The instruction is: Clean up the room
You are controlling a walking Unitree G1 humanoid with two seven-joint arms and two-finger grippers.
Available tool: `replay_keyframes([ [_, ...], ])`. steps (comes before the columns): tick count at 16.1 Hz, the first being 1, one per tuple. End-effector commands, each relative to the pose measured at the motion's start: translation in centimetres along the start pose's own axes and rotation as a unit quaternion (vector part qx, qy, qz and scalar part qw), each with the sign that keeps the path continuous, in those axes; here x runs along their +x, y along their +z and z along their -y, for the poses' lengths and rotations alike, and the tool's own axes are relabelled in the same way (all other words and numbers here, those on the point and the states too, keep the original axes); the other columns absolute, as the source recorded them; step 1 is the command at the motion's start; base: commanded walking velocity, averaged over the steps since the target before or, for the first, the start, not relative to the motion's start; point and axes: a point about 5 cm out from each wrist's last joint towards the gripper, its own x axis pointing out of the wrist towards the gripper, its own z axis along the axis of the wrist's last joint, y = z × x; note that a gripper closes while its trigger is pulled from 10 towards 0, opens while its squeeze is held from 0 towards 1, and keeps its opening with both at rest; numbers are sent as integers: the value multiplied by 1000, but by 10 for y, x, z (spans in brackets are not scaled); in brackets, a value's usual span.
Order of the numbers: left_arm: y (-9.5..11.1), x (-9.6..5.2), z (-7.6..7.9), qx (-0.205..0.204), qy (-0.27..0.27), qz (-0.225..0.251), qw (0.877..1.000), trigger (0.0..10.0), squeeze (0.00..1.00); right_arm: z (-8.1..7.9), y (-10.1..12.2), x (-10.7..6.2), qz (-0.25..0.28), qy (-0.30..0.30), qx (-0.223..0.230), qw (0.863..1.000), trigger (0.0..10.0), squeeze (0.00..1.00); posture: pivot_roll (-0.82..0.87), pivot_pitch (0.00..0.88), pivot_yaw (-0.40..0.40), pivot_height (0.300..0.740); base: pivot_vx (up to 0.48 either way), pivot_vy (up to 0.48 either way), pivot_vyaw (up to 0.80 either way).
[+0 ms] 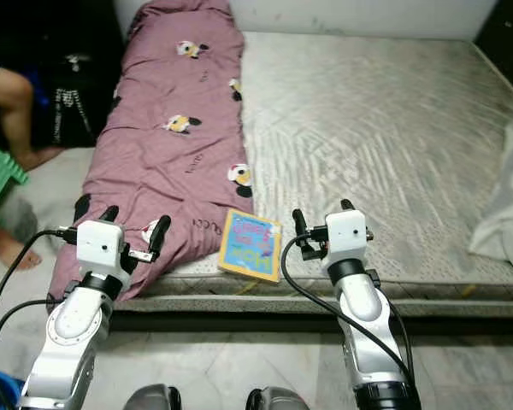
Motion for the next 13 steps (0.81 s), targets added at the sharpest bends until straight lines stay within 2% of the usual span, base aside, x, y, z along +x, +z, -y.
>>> replay_keyframes([
  [1,1,-1,-1,1,-5,2,1000,10000,0,0,1,0,0,4,-3,1000,10000,0,-28,108,-37,740,311,0,0],
  [8,2,0,0,-4,-15,8,1000,10000,0,0,2,1,3,-2,-1,1000,10000,0,-28,106,-35,740,311,0,0],
  [13,-7,5,-11,-18,44,-35,998,10000,0,7,3,0,7,-22,-6,1000,10000,0,-26,111,-30,740,0,0,0],
])
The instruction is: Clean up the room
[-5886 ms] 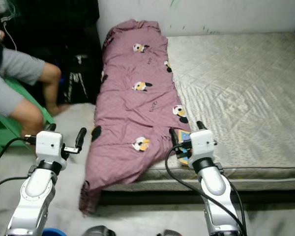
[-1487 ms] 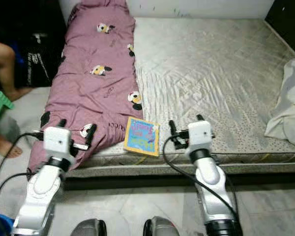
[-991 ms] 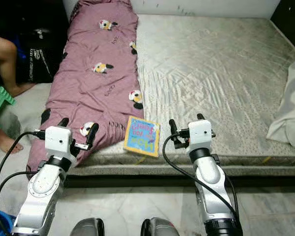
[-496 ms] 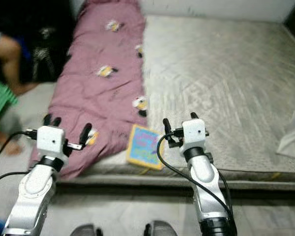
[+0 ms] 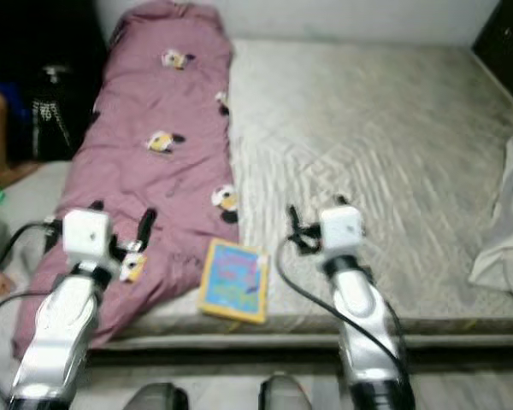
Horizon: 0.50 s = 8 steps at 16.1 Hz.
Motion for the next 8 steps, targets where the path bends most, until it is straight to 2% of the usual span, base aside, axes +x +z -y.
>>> replay_keyframes([
  [1,-9,-6,-7,-1,24,-24,999,10000,0,4,2,-2,3,-14,4,1000,10000,0,-23,118,-30,740,0,0,0],
  [6,-6,-6,4,32,-41,-12,999,10000,0,6,-4,-6,-10,-28,19,999,10000,0,-20,109,-15,740,0,0,0],
  [8,-8,-9,1,33,-41,-16,998,10000,0,7,-5,-9,-10,-34,23,999,10000,0,-27,99,-5,740,0,-122,-763],
])
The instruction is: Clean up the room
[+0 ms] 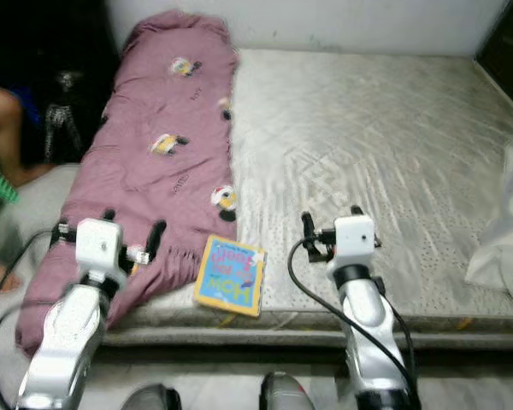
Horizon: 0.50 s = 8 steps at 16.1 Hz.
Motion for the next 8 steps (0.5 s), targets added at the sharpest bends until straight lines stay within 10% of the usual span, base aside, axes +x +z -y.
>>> replay_keyframes([
  [1,1,0,2,-3,-8,2,1000,10000,0,5,1,-3,3,-14,6,1000,10000,0,-30,94,-4,740,0,-251,-800],
  [8,2,3,7,-1,-22,8,1000,10000,0,4,1,-1,5,0,-6,1000,10000,0,-22,75,-1,740,0,-297,-165],
])
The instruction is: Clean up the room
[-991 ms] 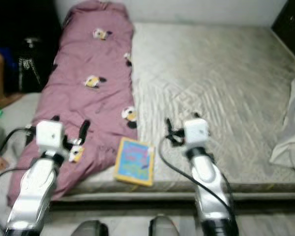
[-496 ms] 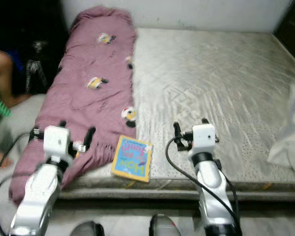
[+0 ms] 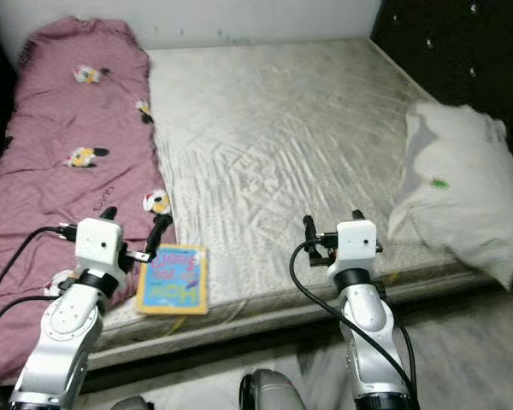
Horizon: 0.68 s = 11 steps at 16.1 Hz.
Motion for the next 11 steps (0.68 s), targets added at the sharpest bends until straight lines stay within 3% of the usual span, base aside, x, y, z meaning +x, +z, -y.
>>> replay_keyframes([
  [1,-1,0,3,1,-8,-1,1000,10000,0,-3,3,1,8,16,-13,1000,10000,0,-22,75,-1,740,0,-319,0],
  [7,0,1,5,-2,-5,2,1000,10000,0,-7,4,5,13,37,-21,999,10000,0,-14,76,-20,740,0,-308,786],
  [11,0,2,5,-2,-8,3,1000,10000,0,-6,4,6,11,36,-21,999,10000,0,-15,76,-23,740,0,-292,0],
])
